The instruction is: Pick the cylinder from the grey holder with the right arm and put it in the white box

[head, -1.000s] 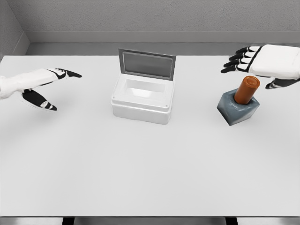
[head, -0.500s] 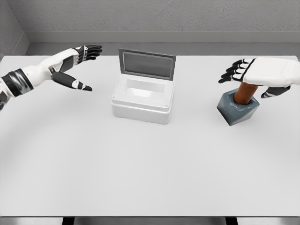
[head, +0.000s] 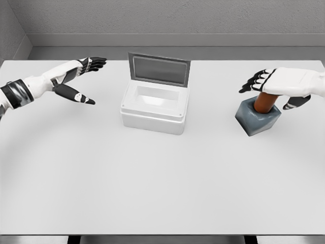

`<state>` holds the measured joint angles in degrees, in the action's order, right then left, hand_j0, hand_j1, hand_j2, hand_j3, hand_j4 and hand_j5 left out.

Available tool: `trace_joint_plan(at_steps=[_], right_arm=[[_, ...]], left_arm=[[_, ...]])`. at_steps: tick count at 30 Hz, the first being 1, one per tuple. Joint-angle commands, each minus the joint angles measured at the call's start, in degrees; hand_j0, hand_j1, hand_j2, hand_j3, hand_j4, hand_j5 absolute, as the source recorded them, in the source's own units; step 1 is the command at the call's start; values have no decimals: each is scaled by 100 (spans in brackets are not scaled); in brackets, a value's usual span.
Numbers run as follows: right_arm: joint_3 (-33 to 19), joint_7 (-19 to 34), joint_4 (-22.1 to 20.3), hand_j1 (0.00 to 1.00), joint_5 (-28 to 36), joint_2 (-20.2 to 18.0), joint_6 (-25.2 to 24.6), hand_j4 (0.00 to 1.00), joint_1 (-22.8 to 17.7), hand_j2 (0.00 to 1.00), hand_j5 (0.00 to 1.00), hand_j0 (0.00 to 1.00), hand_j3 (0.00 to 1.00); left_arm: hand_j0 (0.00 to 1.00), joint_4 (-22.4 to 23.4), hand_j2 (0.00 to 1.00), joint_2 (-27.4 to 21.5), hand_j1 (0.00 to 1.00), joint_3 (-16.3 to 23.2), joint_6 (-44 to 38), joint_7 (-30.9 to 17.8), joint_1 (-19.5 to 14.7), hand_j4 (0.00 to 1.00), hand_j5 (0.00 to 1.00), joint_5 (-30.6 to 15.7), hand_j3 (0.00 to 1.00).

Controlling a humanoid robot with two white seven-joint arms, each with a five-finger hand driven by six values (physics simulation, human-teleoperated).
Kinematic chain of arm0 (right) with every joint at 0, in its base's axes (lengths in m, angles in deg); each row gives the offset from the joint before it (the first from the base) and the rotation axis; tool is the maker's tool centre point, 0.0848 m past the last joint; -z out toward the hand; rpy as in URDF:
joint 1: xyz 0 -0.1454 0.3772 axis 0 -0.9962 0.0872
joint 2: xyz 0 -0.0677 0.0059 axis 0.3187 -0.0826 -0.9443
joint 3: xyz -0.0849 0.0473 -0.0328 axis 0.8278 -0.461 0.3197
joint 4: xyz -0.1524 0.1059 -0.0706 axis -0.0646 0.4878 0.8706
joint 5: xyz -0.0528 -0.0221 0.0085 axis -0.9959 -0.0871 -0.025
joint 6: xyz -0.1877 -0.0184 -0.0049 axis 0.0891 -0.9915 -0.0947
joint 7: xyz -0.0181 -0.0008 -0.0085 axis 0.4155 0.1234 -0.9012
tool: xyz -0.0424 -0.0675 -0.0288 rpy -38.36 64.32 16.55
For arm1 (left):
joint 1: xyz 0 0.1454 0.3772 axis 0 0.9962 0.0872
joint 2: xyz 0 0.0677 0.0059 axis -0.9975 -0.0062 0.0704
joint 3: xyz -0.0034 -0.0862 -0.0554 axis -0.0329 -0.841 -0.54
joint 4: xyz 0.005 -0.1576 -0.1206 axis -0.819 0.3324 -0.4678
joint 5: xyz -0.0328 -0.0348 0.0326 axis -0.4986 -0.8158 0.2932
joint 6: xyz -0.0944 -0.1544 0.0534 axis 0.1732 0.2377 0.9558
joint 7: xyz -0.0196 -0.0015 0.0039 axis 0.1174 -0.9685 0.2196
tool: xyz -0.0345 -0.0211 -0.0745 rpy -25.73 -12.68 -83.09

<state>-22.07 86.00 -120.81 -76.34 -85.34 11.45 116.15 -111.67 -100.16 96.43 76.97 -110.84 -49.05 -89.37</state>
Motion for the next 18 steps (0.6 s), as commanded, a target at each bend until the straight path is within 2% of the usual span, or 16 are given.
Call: trace_joint_plan(at_steps=[1,10,18], right_arm=[[7,-2,59,100,-31,20,-15,100,0,100,100,100,100],[15,-2,287,100,-40,293,-15,100,70,100,100,100,100],[15,-2,305,100,-128,310,-15,100,97,100,100,100,100]], left_arm=[[100,5,100,-13,100,-7,-6,1,0,100,100,-38,100],[100,40,100,-39,100,-7,-15,1,9,100,100,-64,100],[100,49,100,-30,100,-7,-23,1,9,100,100,-64,100]])
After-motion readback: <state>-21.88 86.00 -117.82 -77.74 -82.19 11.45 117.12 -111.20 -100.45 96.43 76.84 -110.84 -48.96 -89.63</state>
